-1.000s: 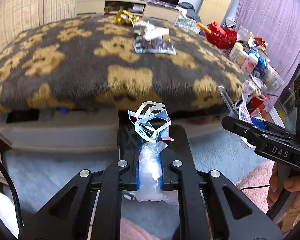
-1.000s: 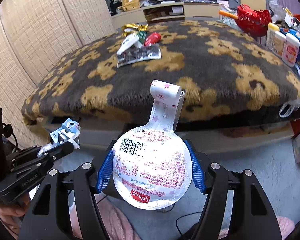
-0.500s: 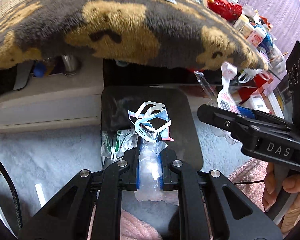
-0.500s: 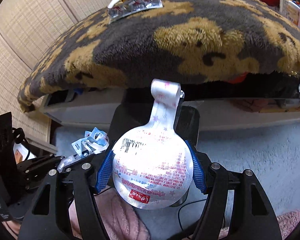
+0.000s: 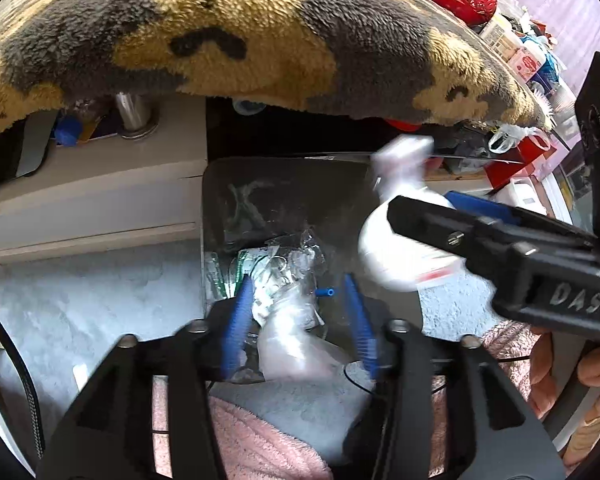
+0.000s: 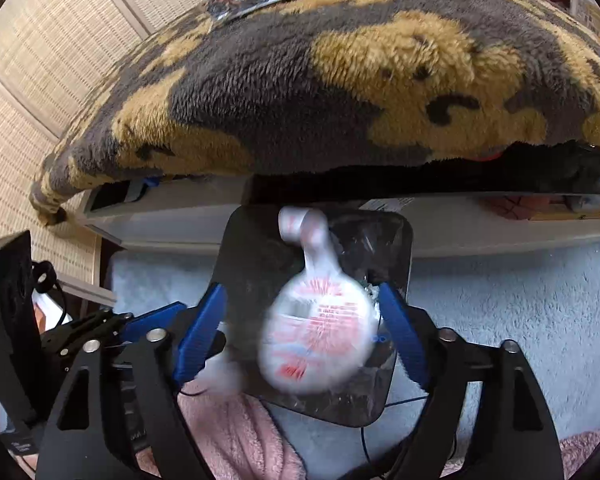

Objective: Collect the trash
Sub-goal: 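Open both tools over the bin to drop the wrapper and lid, then grasp the blister pack with the left tool while the right tool grasps the green-and-white box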

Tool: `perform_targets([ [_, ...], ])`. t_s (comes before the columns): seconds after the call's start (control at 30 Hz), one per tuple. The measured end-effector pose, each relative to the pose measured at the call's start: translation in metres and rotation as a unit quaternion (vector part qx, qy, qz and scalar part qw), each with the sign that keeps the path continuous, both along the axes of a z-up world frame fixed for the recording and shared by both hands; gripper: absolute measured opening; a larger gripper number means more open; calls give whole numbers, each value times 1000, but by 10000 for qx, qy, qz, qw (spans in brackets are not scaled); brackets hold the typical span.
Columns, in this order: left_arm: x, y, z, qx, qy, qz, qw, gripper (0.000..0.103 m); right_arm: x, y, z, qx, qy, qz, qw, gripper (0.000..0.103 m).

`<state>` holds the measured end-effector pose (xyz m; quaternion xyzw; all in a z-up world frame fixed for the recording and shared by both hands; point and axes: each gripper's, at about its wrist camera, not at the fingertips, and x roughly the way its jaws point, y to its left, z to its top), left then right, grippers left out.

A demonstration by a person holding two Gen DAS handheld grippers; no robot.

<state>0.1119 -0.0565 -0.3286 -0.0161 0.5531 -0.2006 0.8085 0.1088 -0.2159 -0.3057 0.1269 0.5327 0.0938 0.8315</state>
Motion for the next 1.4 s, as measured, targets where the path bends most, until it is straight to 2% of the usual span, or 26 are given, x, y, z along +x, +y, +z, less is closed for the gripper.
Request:
perform_targets([
  [0.03, -1, 1, 1, 19, -19, 30, 10000, 53, -1, -2, 3, 16, -44, -42, 10000, 85],
  [0.1, -3, 6, 4, 85, -73, 105, 9999, 67, -2, -6, 11, 21, -123, -113, 9999, 88],
  [0.3, -12, 12, 18, 200, -252, 172, 9993, 83, -9, -14, 27, -16, -320, -227, 9992, 92],
  [0.5, -18, 18, 46, 205, -529, 203, 9982, 94, -15, -23, 45, -62, -506, -329, 9982, 94],
  [0.9, 5, 25, 95, 56, -966, 399, 9945, 95, 6, -49, 92, -101, -988, -568, 9934, 94],
  [1.13, 46, 18, 109, 53, -1130, 367, 9929, 95, 44, -52, 107, -60, -1147, -595, 9916, 94],
  [1.4, 94, 11, 118, 123, -1235, 273, 9919, 95, 102, -39, 128, 259, -1340, -486, 9894, 93],
])
